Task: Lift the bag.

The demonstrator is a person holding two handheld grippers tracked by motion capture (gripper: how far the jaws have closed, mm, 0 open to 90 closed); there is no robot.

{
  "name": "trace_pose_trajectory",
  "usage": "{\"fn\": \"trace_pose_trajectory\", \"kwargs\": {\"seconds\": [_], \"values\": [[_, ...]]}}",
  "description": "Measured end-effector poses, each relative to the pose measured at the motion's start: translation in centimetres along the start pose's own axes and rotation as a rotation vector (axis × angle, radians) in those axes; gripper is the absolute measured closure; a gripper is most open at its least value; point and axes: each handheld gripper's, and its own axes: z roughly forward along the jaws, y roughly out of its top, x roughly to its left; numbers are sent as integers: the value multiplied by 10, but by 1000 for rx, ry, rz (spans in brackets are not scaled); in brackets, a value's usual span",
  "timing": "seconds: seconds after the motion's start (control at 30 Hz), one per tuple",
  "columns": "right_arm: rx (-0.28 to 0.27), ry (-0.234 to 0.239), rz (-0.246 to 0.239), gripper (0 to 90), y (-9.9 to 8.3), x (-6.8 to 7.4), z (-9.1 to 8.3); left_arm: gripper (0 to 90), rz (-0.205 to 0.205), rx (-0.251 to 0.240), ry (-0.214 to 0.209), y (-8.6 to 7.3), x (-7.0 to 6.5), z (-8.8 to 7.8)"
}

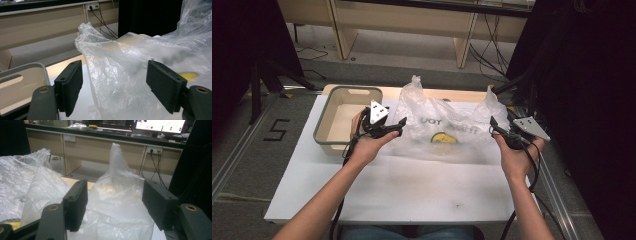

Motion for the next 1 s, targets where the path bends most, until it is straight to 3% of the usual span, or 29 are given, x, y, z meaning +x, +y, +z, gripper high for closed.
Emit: {"fn": "trace_pose_trajectory", "kwargs": {"seconds": [1.0], "values": [[43, 111, -36, 356, -6, 4, -17, 288, 16, 75, -69, -7, 0, -17]]}}
